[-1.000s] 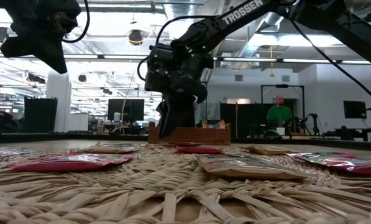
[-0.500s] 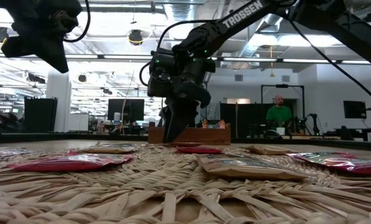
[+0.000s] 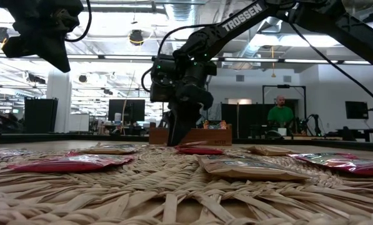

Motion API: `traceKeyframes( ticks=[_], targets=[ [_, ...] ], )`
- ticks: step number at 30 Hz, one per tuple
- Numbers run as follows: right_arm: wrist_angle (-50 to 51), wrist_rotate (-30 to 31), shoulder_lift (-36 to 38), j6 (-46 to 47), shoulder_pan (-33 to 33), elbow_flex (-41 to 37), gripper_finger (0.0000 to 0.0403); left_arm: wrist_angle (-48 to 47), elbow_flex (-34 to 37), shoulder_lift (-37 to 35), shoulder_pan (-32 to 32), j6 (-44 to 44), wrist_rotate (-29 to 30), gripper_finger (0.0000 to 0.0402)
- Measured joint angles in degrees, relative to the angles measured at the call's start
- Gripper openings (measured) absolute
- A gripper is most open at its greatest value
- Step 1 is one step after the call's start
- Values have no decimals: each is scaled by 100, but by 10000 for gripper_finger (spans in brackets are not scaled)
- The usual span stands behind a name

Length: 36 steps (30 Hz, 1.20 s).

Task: Pick & Place Tea
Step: Put the orange tea bag into the right section of the wooden organizer

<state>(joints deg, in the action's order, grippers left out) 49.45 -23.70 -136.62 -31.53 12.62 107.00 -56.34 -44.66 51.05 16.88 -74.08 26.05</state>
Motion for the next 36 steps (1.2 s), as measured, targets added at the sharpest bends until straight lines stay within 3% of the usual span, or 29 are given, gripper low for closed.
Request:
traceKeyframes(
  ticks=[36],
  targets=[
    [-48, 438, -33, 2, 22, 15, 72, 2, 0, 2, 0, 22, 30, 0]
  ],
)
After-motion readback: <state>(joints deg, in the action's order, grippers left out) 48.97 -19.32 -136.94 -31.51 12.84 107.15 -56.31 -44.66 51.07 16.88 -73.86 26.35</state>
